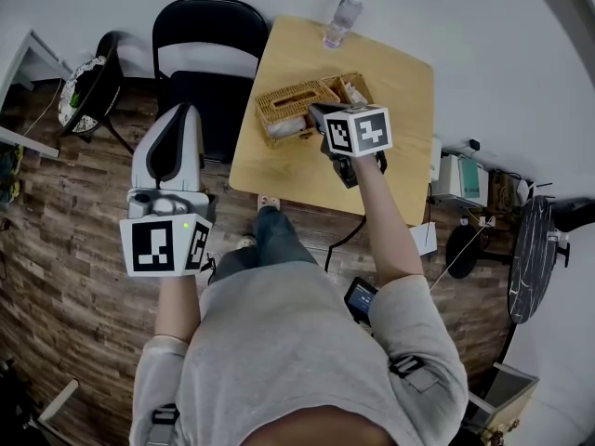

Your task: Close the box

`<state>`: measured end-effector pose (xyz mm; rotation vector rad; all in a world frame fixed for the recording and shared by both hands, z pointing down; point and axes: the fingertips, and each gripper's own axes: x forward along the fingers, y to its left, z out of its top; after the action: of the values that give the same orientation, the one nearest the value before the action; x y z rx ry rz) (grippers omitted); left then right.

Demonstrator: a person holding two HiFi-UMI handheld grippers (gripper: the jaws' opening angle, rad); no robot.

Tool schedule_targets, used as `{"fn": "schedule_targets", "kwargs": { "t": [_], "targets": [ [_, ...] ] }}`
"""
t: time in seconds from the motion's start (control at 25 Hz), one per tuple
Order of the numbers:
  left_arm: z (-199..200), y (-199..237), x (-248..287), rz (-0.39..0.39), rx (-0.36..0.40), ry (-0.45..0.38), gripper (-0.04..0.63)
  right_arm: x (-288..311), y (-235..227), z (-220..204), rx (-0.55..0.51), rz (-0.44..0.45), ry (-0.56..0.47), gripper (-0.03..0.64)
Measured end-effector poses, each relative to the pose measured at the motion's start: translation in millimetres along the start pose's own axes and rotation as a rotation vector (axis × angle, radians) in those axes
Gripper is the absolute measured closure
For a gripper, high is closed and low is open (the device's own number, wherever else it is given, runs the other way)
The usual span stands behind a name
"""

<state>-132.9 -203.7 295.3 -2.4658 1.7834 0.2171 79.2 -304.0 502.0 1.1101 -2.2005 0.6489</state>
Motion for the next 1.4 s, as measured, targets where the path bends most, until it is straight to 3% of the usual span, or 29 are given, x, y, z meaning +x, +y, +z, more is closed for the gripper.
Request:
{"fn": "schedule_targets", "kwargs": {
  "t": [0.64,1.4],
  "targets": [
    [-2.4,-5.3,-6.1,-0.013,0.01,0.015,0.537,12.8,-8.1,-44.5,0.04,-0.032,0.051,0.595],
    [-3.5,6.5,-19.3,0.006,0.017,0.026,0.537,30.9,-14.1,-66.9,0.066,-0.078,0.09,0.595]
  ]
}}
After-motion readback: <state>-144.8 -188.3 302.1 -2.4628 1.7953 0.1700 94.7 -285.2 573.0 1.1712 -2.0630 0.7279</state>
